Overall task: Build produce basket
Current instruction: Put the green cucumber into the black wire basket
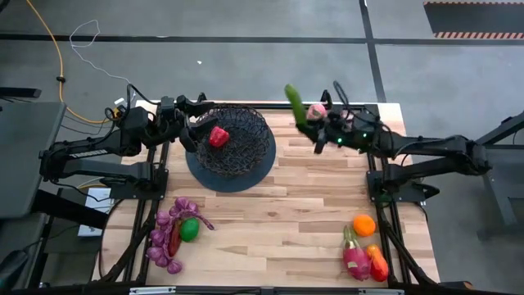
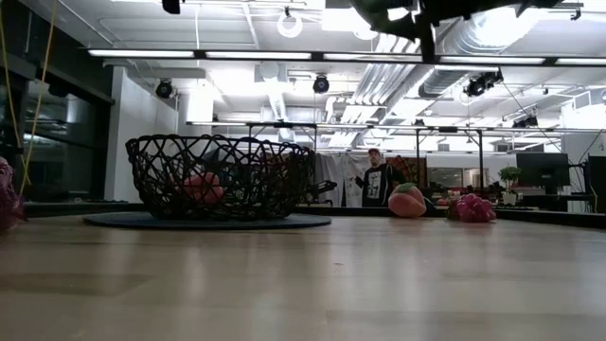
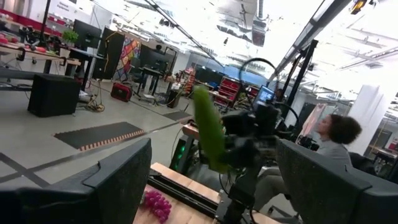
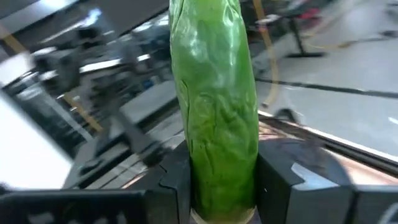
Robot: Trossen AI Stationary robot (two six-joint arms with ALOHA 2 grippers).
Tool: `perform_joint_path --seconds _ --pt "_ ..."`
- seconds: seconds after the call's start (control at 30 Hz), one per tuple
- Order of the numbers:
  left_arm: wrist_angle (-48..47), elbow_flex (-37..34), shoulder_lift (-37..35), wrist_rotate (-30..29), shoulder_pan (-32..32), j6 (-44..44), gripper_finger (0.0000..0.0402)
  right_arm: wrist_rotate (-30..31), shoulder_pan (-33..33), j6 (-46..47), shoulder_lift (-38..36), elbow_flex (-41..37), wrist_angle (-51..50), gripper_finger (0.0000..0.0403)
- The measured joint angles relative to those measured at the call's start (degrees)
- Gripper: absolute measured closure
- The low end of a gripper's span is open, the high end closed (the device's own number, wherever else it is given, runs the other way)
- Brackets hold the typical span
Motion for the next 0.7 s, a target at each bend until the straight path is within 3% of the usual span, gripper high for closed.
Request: perform_joint_path --seconds 0.37,0.7 --pt "0.3 0.1 2.5 2.0 0.0 -2.7 0.0071 -2.2 3.9 -1.7 6.6 0.1 11.7 0.0289" --pt "13.9 0.0 15.9 6.5 -1.1 1.8 0.0071 -10.3 5.3 -8.1 19.9 13.1 10.9 0.0289"
